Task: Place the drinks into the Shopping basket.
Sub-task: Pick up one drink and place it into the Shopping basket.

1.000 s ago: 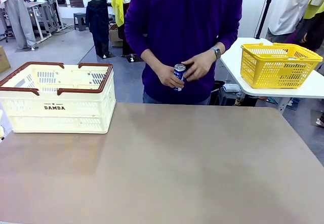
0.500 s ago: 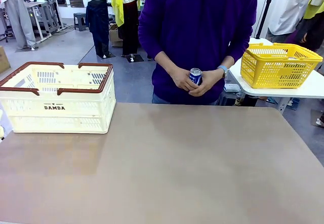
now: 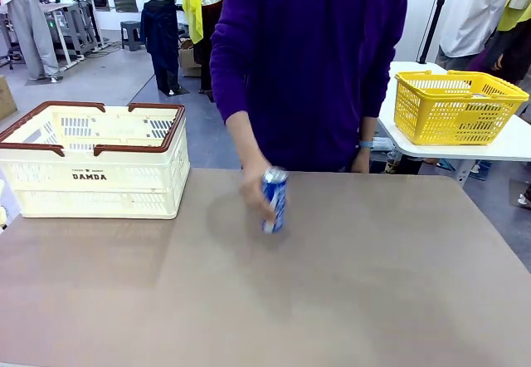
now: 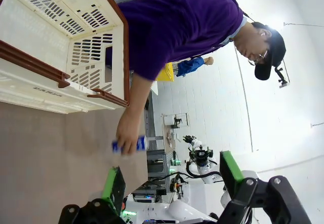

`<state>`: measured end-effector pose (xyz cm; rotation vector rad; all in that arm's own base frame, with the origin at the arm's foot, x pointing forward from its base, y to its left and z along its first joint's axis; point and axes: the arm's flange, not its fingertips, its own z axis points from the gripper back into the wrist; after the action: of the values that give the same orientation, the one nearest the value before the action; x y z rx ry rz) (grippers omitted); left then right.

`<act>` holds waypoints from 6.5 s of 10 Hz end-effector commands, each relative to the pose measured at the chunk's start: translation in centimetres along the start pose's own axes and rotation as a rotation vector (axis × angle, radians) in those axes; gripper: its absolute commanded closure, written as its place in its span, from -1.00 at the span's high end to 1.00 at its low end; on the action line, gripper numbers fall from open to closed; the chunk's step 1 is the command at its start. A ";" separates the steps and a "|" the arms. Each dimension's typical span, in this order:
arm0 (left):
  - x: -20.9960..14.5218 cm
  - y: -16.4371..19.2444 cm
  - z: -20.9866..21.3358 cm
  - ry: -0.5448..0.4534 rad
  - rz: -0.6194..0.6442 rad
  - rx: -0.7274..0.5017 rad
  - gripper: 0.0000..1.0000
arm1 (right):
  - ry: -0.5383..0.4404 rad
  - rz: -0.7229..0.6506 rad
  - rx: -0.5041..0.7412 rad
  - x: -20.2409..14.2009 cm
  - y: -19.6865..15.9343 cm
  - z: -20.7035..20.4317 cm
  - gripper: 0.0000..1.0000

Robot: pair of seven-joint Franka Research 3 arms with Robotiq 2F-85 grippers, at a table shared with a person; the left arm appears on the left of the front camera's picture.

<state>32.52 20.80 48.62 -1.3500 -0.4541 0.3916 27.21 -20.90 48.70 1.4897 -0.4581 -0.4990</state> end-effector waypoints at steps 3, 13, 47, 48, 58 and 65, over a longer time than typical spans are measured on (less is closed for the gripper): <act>-0.2 -0.1 0.2 0.014 0.001 0.003 1.00 | 0.004 -0.017 0.001 -0.1 0.5 0.1 1.00; -0.2 -0.1 0.2 0.014 0.001 0.003 1.00 | 0.004 -0.017 0.001 -0.1 0.5 0.1 1.00; -33.3 1.4 -47.0 0.508 -0.633 1.197 1.00 | 0.004 -0.017 0.001 -0.1 0.5 0.1 1.00; -33.3 1.5 -47.2 0.512 -0.640 1.190 1.00 | 0.004 -0.017 0.001 -0.1 0.5 0.1 1.00; -34.2 -0.2 -46.8 0.479 -0.698 1.202 -1.00 | 0.004 -0.017 0.001 -0.1 0.5 0.1 1.00; -25.8 -17.7 -21.2 0.275 -0.780 1.231 -1.00 | 0.004 -0.017 0.001 -0.1 0.5 0.1 1.00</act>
<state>20.03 -17.55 61.42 0.0164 -0.3416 -0.2632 27.22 -20.88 48.67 1.4865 -0.4555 -0.5006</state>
